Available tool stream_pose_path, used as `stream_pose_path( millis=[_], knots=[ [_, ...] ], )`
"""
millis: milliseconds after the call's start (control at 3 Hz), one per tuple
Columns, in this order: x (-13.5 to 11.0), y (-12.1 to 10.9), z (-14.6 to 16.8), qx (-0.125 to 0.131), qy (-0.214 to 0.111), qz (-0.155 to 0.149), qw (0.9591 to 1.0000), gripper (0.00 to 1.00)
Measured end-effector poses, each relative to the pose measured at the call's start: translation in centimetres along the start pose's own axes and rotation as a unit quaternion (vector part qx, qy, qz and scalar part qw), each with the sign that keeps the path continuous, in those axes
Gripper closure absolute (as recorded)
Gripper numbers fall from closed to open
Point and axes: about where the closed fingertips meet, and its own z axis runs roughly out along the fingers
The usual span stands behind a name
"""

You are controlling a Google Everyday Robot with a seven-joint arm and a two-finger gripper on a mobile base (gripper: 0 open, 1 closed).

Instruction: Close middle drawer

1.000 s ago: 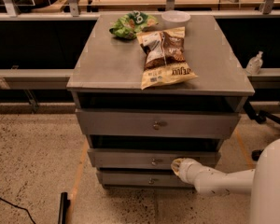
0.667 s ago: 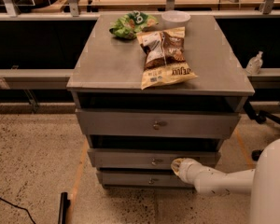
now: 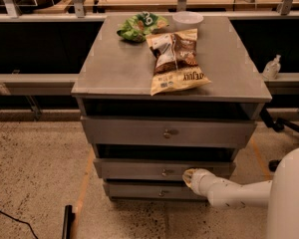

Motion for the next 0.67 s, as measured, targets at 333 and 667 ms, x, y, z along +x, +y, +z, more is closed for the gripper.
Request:
stream_pose_path(
  millis=[333,667],
  knots=[
    [0.00,0.00,0.00,0.000,0.000,0.000,1.0000,1.00],
    [0.00,0.01,0.00,0.000,0.000,0.000,1.0000,1.00]
  ],
)
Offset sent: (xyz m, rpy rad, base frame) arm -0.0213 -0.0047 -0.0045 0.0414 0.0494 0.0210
